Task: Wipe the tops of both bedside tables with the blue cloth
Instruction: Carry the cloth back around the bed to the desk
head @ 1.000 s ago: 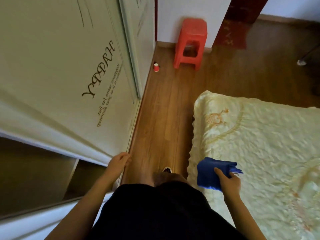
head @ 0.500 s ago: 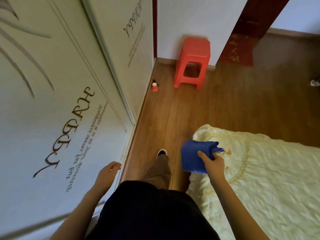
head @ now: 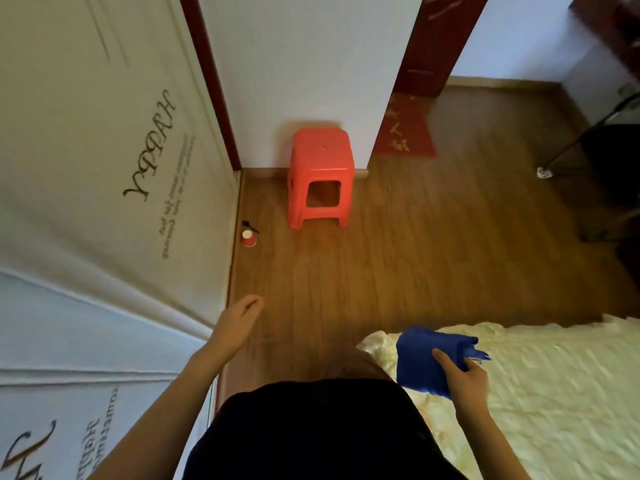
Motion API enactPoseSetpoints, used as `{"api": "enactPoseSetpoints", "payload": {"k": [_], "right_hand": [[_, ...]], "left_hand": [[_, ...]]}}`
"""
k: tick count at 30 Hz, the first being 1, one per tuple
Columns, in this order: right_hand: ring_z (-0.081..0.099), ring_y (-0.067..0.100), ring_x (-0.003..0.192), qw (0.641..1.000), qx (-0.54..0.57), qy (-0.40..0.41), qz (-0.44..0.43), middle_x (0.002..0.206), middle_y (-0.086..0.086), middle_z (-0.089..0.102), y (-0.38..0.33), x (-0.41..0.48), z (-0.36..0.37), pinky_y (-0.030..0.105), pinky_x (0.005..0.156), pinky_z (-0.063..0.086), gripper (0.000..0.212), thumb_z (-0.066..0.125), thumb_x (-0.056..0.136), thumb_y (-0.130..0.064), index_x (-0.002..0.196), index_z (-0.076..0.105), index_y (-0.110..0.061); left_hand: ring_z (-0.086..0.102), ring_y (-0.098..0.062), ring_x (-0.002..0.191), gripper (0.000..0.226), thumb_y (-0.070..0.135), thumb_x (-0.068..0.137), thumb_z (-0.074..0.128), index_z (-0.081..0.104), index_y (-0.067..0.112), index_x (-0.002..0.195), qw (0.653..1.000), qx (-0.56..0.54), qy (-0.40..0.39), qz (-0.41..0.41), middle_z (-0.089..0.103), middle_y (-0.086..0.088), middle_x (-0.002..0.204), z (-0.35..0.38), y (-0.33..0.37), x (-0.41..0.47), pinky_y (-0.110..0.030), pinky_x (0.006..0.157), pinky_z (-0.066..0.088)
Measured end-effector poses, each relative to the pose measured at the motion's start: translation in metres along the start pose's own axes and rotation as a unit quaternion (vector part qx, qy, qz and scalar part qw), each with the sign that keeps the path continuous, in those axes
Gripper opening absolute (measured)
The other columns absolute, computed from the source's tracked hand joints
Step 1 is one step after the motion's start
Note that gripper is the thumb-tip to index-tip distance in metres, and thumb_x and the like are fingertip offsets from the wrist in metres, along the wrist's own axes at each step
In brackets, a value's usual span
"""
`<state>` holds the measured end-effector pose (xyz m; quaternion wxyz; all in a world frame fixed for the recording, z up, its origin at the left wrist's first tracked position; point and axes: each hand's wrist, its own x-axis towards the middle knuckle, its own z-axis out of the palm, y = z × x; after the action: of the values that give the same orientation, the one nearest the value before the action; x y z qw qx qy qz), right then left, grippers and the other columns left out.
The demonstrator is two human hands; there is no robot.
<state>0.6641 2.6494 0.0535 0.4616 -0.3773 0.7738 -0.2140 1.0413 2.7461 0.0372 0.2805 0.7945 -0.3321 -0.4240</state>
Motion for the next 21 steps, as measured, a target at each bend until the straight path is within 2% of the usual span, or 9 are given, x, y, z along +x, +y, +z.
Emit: {"api": "enactPoseSetpoints", "payload": {"k": [3,5,9,11,13,15,18,21], "right_hand": [[0.062,0.041,0.089,1.000,-0.005,0.007,0.020,0.099,0.026,0.067,-0.026,0.041,0.013,0.052,0.082,0.051,0.037,0.071,0.083,-0.026,0.098,0.061,0.007],[0.062,0.041,0.090,1.000,-0.002,0.004,0.022,0.102,0.027,0.067,-0.049,0.072,0.028,0.051,0.081,0.050,0.036,0.070,0.084,-0.025,0.098,0.062,0.007],[0.059,0.041,0.103,1.000,0.015,-0.012,0.019,0.110,0.020,0.064,-0.115,0.136,0.061,0.040,0.081,0.044,0.042,0.069,0.086,-0.021,0.115,0.059,0.008],[0.060,0.040,0.106,1.000,0.024,-0.012,0.010,0.110,0.018,0.065,-0.153,0.161,0.077,0.041,0.085,0.046,0.042,0.070,0.085,-0.021,0.117,0.060,0.003],[0.063,0.033,0.097,0.999,0.042,-0.024,-0.001,0.106,0.014,0.067,-0.193,0.186,0.089,0.042,0.087,0.048,0.035,0.071,0.084,-0.021,0.112,0.061,-0.003],[0.062,0.023,0.082,0.998,0.054,-0.040,-0.016,0.091,0.005,0.067,-0.233,0.211,0.097,0.036,0.078,0.048,0.023,0.070,0.085,-0.020,0.102,0.061,-0.009],[0.063,0.018,0.080,0.995,0.074,-0.049,-0.034,0.082,-0.006,0.065,-0.283,0.247,0.102,0.026,0.065,0.046,0.014,0.070,0.085,-0.021,0.093,0.061,-0.014],[0.063,0.012,0.079,0.994,0.102,-0.037,-0.027,0.084,-0.008,0.065,-0.322,0.287,0.105,0.034,0.075,0.049,0.017,0.071,0.084,-0.023,0.096,0.061,-0.017]], "left_hand": [[0.056,-0.013,0.102,0.019,0.026,0.101,0.044,0.060,0.024,0.110,1.000,0.002,-0.022,0.013,0.061,0.005,0.107,0.001,0.032,0.059,-0.023,0.084,0.042],[0.057,-0.016,0.104,0.020,0.025,0.101,0.044,0.061,0.020,0.112,1.000,0.000,-0.030,0.003,0.062,0.001,0.111,0.003,0.045,0.098,-0.020,0.084,0.043],[0.055,-0.018,0.103,0.019,0.023,0.101,0.043,0.060,0.018,0.109,0.999,0.011,-0.021,-0.028,0.061,-0.001,0.109,-0.001,0.075,0.170,-0.027,0.090,0.043],[0.058,-0.021,0.103,0.020,0.024,0.101,0.044,0.061,0.018,0.108,0.998,0.023,-0.009,-0.058,0.063,-0.003,0.111,-0.008,0.082,0.200,-0.036,0.095,0.047],[0.063,-0.027,0.102,0.021,0.025,0.100,0.046,0.065,0.018,0.105,0.996,0.043,0.003,-0.079,0.068,-0.008,0.111,-0.018,0.083,0.233,-0.044,0.095,0.049],[0.066,-0.028,0.098,0.024,0.026,0.099,0.046,0.066,0.016,0.105,0.993,0.043,0.004,-0.109,0.070,-0.011,0.108,-0.030,0.086,0.267,-0.048,0.093,0.050],[0.067,-0.028,0.093,0.028,0.027,0.098,0.048,0.067,0.011,0.111,0.991,0.026,0.025,-0.131,0.072,-0.013,0.105,-0.042,0.110,0.310,-0.050,0.093,0.050],[0.067,-0.030,0.089,0.022,0.027,0.098,0.049,0.068,0.016,0.098,0.990,0.043,0.018,-0.135,0.073,-0.012,0.098,-0.044,0.146,0.362,-0.050,0.091,0.051]]}}
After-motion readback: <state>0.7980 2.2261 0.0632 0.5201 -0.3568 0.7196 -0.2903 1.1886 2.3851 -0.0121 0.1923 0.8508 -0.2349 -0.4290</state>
